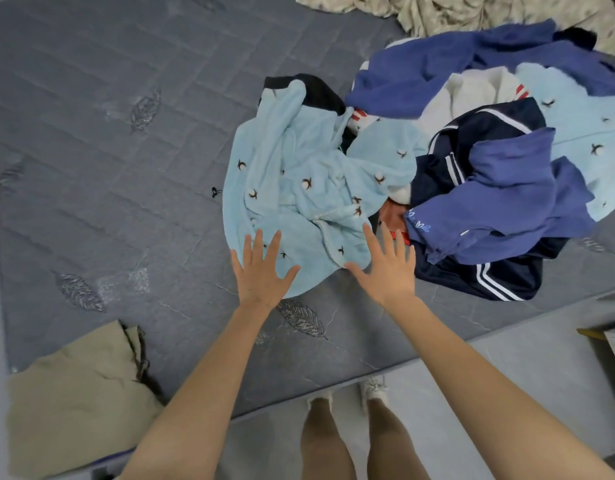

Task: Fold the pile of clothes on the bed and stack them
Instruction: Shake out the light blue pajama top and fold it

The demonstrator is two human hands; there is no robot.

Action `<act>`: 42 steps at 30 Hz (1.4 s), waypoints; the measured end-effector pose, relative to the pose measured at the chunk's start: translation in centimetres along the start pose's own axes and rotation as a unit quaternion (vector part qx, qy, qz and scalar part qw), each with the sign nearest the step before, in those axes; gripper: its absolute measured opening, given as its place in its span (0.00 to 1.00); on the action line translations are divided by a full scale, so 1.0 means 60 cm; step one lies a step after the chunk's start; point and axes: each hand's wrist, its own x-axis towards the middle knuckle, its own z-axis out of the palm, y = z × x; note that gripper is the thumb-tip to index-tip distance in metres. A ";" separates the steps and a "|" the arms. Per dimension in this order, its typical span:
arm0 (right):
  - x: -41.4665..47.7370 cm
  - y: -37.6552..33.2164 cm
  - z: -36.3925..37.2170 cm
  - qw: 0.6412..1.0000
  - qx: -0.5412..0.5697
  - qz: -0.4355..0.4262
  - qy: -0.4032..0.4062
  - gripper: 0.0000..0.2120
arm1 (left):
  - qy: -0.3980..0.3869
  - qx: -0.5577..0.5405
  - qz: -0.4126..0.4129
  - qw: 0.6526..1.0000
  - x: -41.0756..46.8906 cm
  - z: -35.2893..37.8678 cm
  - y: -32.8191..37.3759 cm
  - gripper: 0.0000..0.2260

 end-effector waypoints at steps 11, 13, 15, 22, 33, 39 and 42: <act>0.238 0.105 0.072 0.956 0.071 -0.254 0.128 0.20 | 0.028 -0.029 0.028 0.999 0.069 0.226 0.044 0.37; 0.279 0.121 0.085 0.941 0.070 -0.302 0.136 0.23 | 0.042 -0.015 0.047 0.998 0.068 0.270 0.056 0.38; 0.313 0.135 0.093 0.940 0.048 -0.322 0.106 0.29 | 0.052 0.007 0.058 0.997 0.072 0.302 0.065 0.41; 0.361 0.157 0.115 0.926 -0.109 -0.352 0.076 0.30 | 0.185 -0.021 0.078 0.979 0.107 0.322 0.051 0.31; 0.361 0.114 0.103 0.934 -0.040 -0.297 0.194 0.08 | 0.152 -0.214 -0.023 0.965 0.084 0.226 0.004 0.07; 0.264 0.083 0.103 0.942 0.236 -0.167 0.171 0.12 | 0.157 -0.279 -0.077 0.944 0.037 0.201 0.025 0.04; 0.176 0.061 0.112 0.908 0.404 0.018 0.106 0.14 | 0.145 -0.284 -0.080 0.944 0.006 0.197 0.047 0.05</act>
